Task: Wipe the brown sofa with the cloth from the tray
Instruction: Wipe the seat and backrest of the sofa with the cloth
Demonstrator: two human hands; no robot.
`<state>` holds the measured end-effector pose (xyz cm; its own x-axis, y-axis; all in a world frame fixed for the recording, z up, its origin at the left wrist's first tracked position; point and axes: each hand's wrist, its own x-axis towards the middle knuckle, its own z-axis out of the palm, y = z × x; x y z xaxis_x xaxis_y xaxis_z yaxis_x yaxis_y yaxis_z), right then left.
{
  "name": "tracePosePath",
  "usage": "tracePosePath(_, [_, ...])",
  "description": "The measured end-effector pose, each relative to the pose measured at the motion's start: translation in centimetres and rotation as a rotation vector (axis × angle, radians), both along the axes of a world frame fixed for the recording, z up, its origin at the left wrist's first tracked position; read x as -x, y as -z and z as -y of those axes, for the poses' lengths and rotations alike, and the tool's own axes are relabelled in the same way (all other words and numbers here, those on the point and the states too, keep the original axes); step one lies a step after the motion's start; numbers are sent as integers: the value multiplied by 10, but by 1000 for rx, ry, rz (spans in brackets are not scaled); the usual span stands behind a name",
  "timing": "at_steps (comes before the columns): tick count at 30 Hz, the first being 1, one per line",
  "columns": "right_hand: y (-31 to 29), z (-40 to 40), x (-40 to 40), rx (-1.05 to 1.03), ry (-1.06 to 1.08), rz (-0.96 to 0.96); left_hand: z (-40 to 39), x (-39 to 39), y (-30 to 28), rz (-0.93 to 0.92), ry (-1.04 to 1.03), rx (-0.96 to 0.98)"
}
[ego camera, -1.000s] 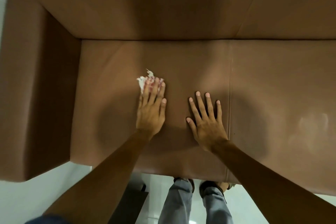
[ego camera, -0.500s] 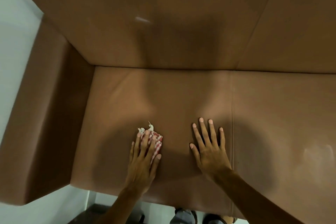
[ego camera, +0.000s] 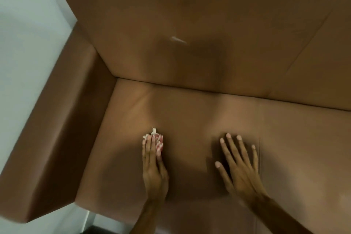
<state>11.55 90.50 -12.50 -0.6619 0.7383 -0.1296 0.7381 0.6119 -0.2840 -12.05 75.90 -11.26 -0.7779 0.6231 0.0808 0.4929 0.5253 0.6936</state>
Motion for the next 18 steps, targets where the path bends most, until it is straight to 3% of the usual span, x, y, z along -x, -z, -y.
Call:
tracePosePath(4, [-36,-66,50,-72,56,-115,-94,26,-53,72,-127,-287])
tracePosePath(7, [-69,-115,92,-155,65,-241,-175,61,-101,-18,-36,-477])
tracePosePath(9, [-88,-145,114,-251,48,-321,-231,84,-125,-172,104,-538])
tracePosePath(12, [-106,-184,140,-427,73,-376,-290,105,-128,-602,380,-410])
tracePosePath(14, [-112,-205,154,-516,113,-397,-300,113,-110,-823,450,-267])
tracePosePath(18, [-110,-238,160,-675,158,-335,-275,140,-77,-983,516,-118])
